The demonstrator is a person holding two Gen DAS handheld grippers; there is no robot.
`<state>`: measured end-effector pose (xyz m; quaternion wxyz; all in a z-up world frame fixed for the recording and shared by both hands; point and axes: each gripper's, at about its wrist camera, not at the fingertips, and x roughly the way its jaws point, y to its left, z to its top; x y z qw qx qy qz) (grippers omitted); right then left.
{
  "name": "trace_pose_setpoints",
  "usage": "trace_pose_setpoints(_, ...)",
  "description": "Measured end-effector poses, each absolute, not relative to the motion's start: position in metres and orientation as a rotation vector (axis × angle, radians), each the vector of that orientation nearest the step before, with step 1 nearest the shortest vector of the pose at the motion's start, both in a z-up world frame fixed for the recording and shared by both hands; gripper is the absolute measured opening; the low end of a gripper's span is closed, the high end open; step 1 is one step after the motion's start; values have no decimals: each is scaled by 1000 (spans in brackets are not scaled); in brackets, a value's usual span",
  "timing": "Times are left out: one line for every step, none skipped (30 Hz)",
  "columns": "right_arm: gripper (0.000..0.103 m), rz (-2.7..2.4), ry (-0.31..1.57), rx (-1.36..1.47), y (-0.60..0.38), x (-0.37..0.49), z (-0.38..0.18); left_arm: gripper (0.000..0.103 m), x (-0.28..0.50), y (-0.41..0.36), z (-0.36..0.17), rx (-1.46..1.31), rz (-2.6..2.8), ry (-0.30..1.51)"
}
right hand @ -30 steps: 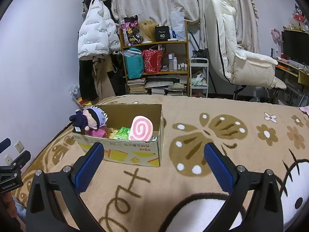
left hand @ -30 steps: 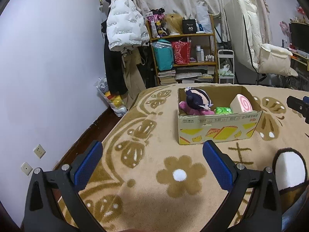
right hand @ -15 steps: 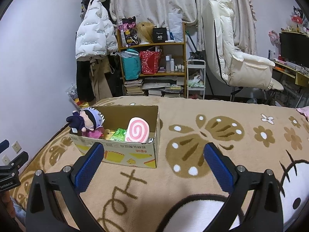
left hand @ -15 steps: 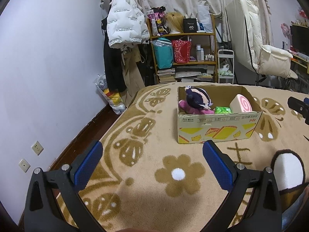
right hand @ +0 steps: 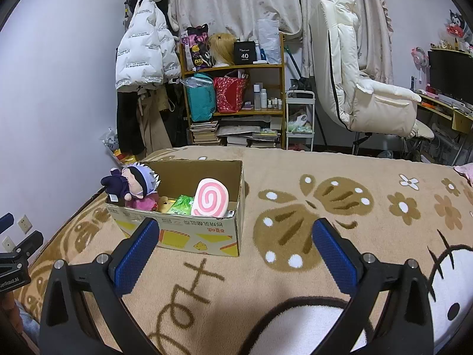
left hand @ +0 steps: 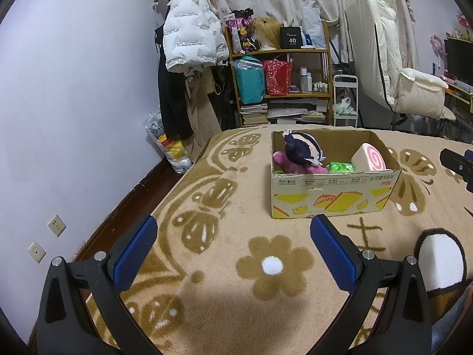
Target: Organize soft objects
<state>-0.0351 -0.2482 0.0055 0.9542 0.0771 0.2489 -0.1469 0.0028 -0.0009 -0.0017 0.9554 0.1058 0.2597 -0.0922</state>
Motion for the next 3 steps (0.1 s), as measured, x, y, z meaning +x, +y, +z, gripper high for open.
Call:
trace_pose_setpoints(103, -299, 506, 156, -247, -35, 6, 102, 2, -1, -3, 216, -187, 527)
trace_pose_setpoints(103, -298, 506, 156, -247, -35, 6, 102, 2, -2, -3, 216, -186, 527)
trace_pose_setpoints(103, -298, 507, 156, -248, -35, 5, 102, 2, -1, -3, 215, -188, 528)
